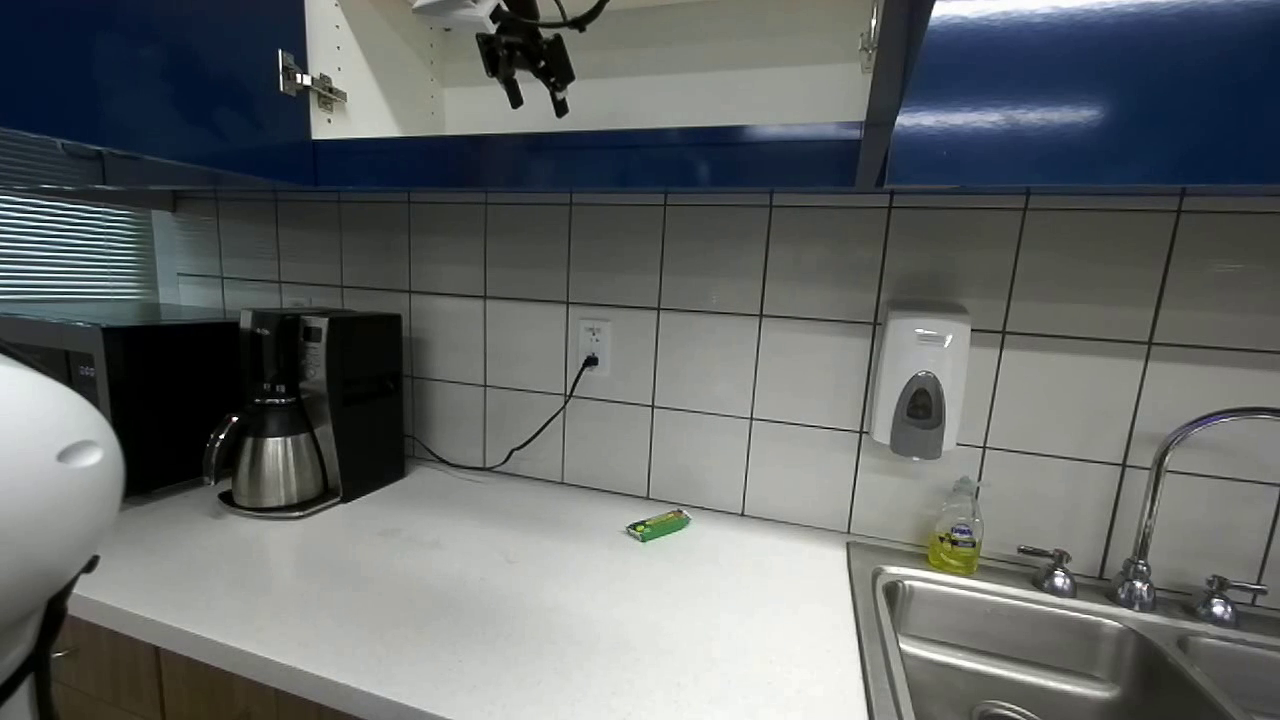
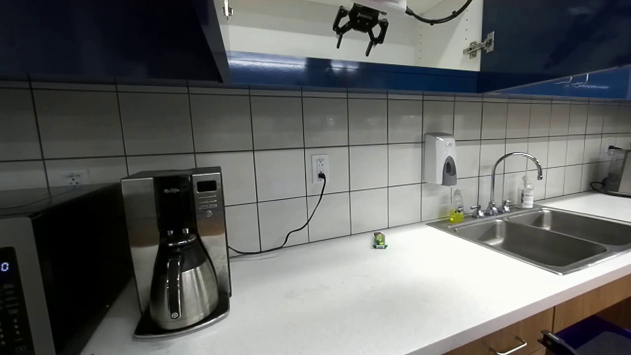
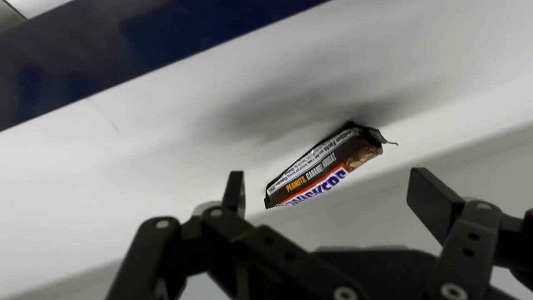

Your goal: Pick the candy bar and put it into the cupboard

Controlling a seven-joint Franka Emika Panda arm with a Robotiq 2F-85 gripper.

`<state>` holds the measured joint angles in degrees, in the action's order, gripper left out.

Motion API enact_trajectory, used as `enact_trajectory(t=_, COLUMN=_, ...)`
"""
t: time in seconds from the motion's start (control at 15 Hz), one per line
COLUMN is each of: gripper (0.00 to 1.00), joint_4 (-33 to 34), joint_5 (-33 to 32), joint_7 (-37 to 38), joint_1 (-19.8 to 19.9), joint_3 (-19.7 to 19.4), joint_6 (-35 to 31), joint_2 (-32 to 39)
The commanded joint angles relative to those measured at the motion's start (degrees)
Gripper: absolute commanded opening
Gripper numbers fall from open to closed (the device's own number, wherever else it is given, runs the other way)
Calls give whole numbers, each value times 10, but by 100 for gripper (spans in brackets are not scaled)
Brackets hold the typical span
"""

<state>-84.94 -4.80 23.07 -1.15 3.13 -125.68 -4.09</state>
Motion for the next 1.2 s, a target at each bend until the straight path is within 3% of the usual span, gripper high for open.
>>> enact_trajectory(t=0.0, gripper=100, joint_4=-99, joint_5=-10, joint_7=-22, joint_1=-2, joint_3=1, joint_6=-41, joint_2=-75)
enact_trajectory(t=0.53, gripper=100, joint_4=-237, joint_5=-6, joint_7=-38, joint_1=6, joint_3=13, joint_6=-75, joint_2=-197)
enact_trajectory(t=1.13, gripper=100, joint_4=-362, joint_5=68, joint_7=-81, joint_1=-18, joint_3=5, joint_6=-24, joint_2=-292)
